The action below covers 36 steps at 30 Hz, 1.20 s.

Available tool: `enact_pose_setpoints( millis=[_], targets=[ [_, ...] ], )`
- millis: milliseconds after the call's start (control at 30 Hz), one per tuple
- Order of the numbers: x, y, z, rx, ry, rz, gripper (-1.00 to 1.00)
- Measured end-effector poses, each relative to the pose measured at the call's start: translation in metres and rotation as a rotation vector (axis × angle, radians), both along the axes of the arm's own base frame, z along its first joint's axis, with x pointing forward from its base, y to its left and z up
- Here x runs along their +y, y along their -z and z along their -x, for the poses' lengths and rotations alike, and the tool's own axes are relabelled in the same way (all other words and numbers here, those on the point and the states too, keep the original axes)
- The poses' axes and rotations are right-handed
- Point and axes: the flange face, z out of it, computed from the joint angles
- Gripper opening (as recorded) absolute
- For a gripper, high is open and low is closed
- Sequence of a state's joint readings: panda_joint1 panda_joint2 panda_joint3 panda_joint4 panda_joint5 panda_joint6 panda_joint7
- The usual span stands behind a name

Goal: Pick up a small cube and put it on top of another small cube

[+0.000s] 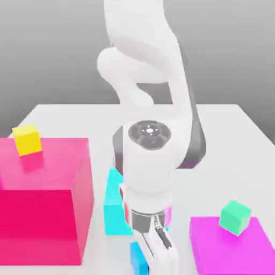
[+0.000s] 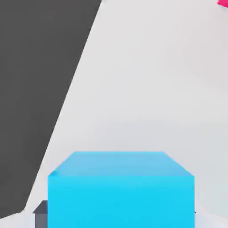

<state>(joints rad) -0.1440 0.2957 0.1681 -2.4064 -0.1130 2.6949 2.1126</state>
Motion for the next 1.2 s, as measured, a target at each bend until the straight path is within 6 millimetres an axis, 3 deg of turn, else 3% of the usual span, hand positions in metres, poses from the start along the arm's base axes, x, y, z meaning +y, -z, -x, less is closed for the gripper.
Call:
enact_pose_setpoints(
  millis=[167,233,400,500,633,800,1100,1133,1200],
  targets=[
    [-0.010,-0.004,-0.032,0.061,-0.130,0.003,-1.00],
    [-0.024,-0.013,-0.044,0.082,-0.173,0.002,-1.00],
    [-0.068,-0.050,-0.066,0.122,-0.265,-0.019,-1.00],
    [-0.108,-0.088,-0.062,0.123,-0.265,-0.044,-1.00],
    [-0.167,-0.143,-0.030,0.098,-0.194,-0.073,-1.00],
    [-0.233,-0.195,0.034,0.057,-0.030,-0.077,-1.00],
    [-0.271,-0.263,0.149,0.003,0.189,-0.032,-1.00],
    [-0.274,-0.268,0.162,-0.001,0.221,-0.021,-1.00],
    [-0.275,-0.255,0.173,-0.003,0.255,-0.008,-1.00]
  ],
)
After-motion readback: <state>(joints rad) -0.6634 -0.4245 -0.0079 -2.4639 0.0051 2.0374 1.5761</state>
